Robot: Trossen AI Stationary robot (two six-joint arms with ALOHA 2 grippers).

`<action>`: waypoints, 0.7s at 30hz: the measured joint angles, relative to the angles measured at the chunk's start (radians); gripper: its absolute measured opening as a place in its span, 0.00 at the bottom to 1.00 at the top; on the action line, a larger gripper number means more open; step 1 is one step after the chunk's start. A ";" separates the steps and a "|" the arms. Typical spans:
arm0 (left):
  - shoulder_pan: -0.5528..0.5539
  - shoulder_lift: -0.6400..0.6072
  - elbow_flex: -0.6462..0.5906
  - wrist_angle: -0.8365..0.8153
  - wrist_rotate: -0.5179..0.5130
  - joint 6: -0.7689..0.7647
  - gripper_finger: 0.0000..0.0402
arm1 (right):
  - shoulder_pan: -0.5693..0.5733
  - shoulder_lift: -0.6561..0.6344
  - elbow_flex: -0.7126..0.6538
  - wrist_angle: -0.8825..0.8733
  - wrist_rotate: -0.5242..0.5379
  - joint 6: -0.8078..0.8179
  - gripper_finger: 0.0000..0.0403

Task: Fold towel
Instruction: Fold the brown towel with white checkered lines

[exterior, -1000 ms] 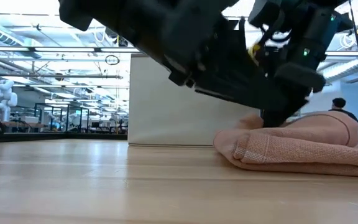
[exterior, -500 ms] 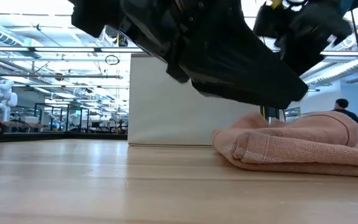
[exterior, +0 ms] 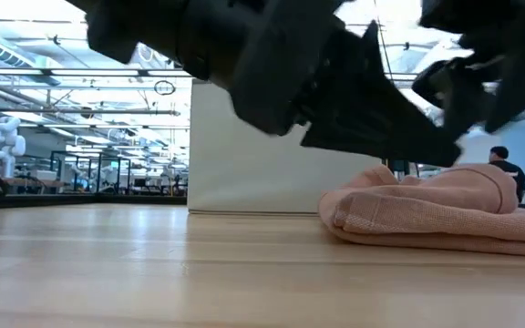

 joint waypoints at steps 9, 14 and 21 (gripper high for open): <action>0.040 0.000 0.004 -0.002 0.234 -0.095 0.46 | 0.136 0.111 0.000 0.016 0.103 -0.095 0.49; 0.066 0.000 0.004 -0.009 0.277 -0.121 0.46 | 0.147 0.179 0.000 0.039 0.143 -0.134 0.49; 0.104 0.054 0.005 -0.037 0.356 -0.197 0.46 | 0.143 0.245 0.000 -0.008 0.210 -0.061 0.48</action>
